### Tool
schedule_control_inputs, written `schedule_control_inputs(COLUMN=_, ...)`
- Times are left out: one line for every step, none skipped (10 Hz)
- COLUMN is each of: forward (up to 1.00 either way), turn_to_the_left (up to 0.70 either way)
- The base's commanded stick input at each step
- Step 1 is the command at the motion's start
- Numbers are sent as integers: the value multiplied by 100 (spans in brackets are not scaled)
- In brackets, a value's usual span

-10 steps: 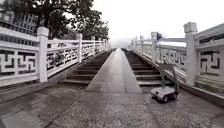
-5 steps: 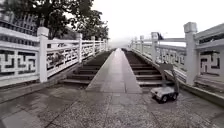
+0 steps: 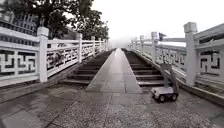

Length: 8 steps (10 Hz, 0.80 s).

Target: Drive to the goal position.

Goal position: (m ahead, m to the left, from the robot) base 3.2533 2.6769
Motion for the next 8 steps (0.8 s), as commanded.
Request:
schedule_control_inputs(forward=3, turn_to_the_left=1)
schedule_control_inputs(forward=3, turn_to_the_left=1)
schedule_control_inputs(forward=3, turn_to_the_left=1)
schedule_control_inputs(forward=3, turn_to_the_left=1)
schedule_control_inputs(forward=3, turn_to_the_left=1)
schedule_control_inputs(forward=3, turn_to_the_left=1)
schedule_control_inputs(forward=3, turn_to_the_left=1)
schedule_control_inputs(forward=3, turn_to_the_left=1)
